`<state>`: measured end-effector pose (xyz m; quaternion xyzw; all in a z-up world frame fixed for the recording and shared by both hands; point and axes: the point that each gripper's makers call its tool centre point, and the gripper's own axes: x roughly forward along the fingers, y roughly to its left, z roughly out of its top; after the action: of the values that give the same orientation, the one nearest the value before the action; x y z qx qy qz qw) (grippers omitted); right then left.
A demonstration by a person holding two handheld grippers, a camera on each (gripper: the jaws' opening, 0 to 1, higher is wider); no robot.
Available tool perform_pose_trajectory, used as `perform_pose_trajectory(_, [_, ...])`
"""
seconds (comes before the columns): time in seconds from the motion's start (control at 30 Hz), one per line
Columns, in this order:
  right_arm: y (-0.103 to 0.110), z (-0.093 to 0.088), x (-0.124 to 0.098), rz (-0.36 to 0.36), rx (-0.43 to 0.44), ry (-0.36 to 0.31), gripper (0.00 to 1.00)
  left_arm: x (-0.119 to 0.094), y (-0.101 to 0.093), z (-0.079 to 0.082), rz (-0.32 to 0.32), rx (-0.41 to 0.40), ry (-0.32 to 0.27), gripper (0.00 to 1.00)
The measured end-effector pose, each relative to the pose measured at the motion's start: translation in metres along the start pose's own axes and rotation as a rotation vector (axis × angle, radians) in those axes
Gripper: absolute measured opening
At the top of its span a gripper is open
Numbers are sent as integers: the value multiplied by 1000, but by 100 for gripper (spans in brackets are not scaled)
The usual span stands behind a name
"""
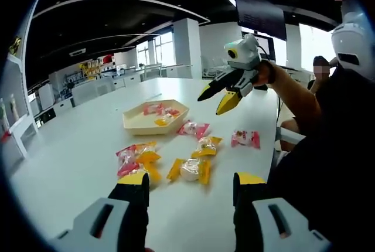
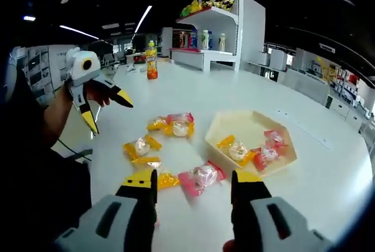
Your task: Pick up the marshmallows scattered on the table and place them into the bowl on the table
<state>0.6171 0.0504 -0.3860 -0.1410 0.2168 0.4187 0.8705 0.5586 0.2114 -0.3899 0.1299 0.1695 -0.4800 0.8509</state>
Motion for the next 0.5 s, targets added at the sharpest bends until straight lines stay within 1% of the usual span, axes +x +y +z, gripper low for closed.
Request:
perform_pose_trajectory(0.13, [4,-2,-2,8,-24,14,50,0,1,0,6,-2,1,57])
perform_pose_trajectory(0.23, [9,-3,-3,25,-12,21,50,0,1,0,4,-4,-3,57])
perform_pose_trajectory(0.3, [14,-1,-4,40,-7,13,50,1,1,-1,3,-4,1,57])
perform_pose_trajectory(0.43, [16,2,-4,47,-10,12,50,0,0,-1,1,-3,1,57])
perform_pose_trajectory(0.5, [17,1,-4,51,-20,25,50,0,-1,0,-1,-2,-2,57])
